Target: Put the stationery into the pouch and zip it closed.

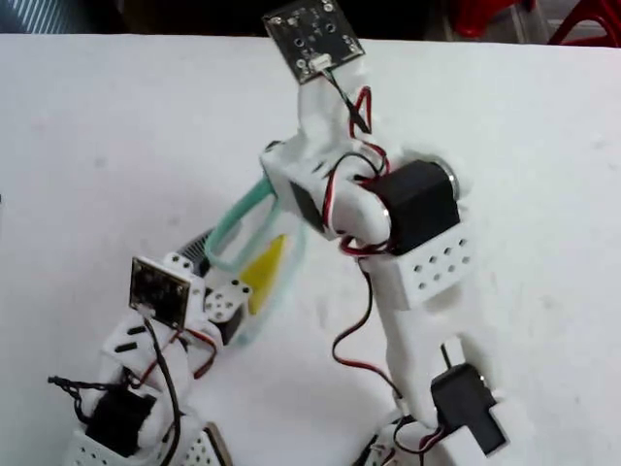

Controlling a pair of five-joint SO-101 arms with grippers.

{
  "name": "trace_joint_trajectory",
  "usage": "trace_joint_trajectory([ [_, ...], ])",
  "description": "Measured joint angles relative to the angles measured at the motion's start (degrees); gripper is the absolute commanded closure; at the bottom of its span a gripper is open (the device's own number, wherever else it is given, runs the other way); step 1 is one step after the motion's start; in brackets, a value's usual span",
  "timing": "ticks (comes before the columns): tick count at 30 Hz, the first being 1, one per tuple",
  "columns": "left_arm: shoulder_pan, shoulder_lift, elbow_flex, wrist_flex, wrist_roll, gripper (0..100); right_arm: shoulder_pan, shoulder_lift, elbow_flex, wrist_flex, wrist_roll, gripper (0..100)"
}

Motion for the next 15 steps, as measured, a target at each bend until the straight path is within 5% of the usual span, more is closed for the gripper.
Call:
trace_joint_trajectory([
  [15,0.1,-0.3,0.4,0.0,-0.1,82,-7.3,-6.9,11.8,0.2,6.7,86.8],
])
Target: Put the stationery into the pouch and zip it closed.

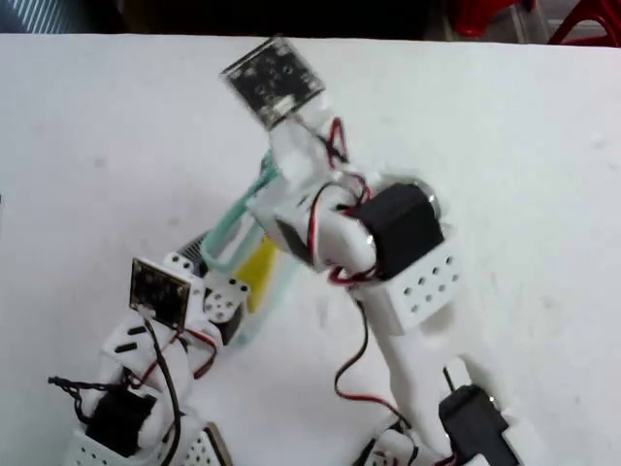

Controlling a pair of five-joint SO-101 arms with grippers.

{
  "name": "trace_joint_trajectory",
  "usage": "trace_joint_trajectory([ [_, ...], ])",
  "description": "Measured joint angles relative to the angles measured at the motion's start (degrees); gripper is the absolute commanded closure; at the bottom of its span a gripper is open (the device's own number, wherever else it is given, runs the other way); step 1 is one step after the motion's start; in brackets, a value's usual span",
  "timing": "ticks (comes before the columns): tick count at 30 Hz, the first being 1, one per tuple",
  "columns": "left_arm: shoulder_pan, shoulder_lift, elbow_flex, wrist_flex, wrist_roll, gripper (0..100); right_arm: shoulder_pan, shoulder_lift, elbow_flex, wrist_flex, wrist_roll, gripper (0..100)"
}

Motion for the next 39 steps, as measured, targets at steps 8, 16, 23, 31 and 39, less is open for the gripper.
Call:
trace_joint_trajectory([
  [8,0.0,0.0,0.0,0.0,0.0,82,1.6,-0.7,-0.2,-1.1,0.4,86.8],
  [16,0.0,0.0,0.0,0.0,0.0,82,1.8,3.1,-1.1,-2.5,0.7,86.8],
  [23,-0.1,0.0,0.0,0.0,0.0,82,2.2,5.2,-1.8,-3.5,0.7,88.5],
  [31,-0.1,0.1,0.0,0.0,0.0,82,4.9,6.7,-3.1,-6.7,0.7,85.2],
  [39,0.0,0.1,0.1,0.0,0.0,82,5.5,10.4,-8.5,-6.2,-5.7,83.9],
])
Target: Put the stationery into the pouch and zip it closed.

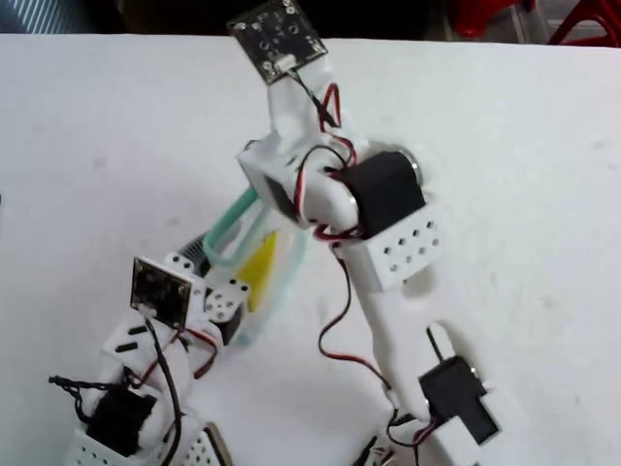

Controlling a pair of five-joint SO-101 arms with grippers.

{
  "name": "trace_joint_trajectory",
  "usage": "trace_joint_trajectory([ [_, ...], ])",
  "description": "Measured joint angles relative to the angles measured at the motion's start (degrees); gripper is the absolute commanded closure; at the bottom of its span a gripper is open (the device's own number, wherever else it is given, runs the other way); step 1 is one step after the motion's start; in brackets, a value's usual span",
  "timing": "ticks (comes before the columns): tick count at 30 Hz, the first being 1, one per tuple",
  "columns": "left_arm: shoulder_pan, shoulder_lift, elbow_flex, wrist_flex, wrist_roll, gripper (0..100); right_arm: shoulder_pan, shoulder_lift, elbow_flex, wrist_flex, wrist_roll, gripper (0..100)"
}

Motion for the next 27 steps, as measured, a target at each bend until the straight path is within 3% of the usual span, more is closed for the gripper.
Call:
trace_joint_trajectory([
  [7,0.0,0.0,0.0,0.0,0.0,82,0.2,5.4,-6.9,5.7,-1.0,85.2],
  [12,0.0,0.0,0.0,0.0,0.0,82,2.2,7.6,-8.4,6.1,-1.0,98.9],
  [20,0.0,0.0,0.0,0.0,0.0,82,2.4,8.4,-9.3,6.1,0.9,98.0],
  [27,-0.1,-0.2,0.0,0.0,-0.3,82,-7.6,2.0,-9.1,6.3,7.1,98.0],
])
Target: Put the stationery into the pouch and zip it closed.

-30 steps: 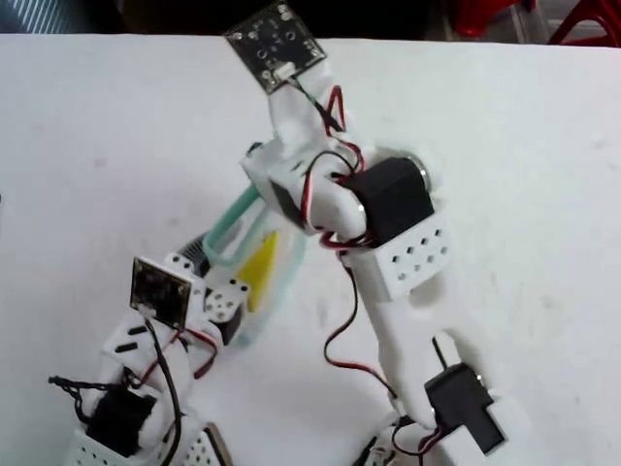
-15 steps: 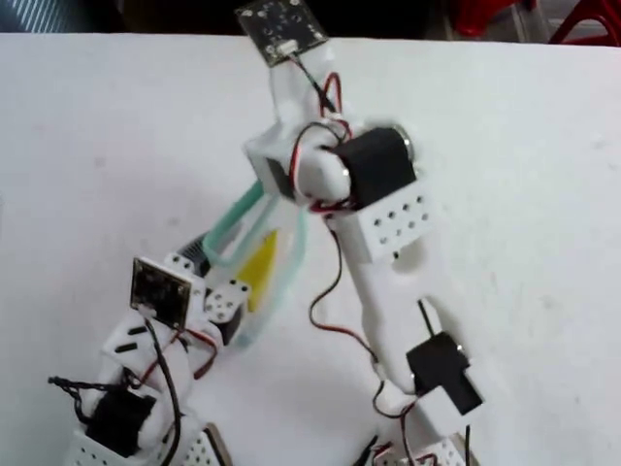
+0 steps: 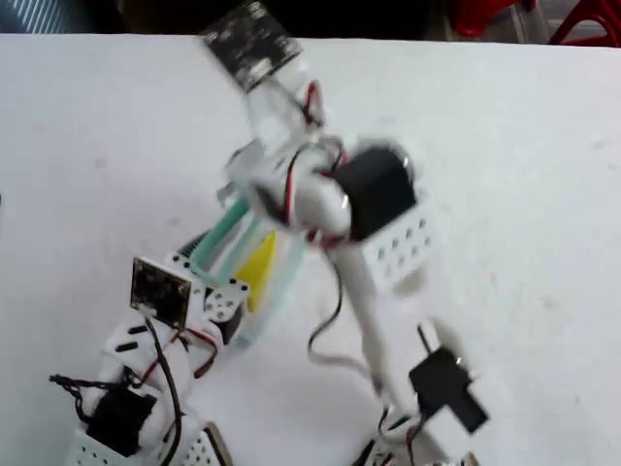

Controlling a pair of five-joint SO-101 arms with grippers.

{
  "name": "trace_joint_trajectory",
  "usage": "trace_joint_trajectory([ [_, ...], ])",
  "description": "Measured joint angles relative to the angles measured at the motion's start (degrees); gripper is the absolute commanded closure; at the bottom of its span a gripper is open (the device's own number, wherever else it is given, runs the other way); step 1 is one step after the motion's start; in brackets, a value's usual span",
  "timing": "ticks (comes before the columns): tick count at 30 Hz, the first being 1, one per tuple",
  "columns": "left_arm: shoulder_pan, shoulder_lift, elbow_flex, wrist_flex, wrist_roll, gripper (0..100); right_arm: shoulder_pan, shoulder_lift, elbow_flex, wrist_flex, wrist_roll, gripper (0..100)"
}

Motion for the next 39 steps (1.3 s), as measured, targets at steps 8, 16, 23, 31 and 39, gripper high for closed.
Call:
trace_joint_trajectory([
  [8,0.1,0.1,0.0,0.0,0.0,82,-5.7,-8.5,8.4,0.0,0.8,98.0],
  [16,0.1,0.1,0.0,0.0,0.0,82,-4.5,-15.2,14.3,-0.3,6.8,84.8],
  [23,0.1,0.1,0.0,0.0,0.0,82,-4.5,-10.7,14.3,-6.1,7.1,79.4],
  [31,0.1,0.1,0.0,0.0,0.0,82,-4.8,0.4,4.3,0.1,7.1,79.6],
  [39,0.1,0.0,0.5,-0.2,0.0,82,-3.5,-6.8,14.1,0.2,10.9,82.4],
])
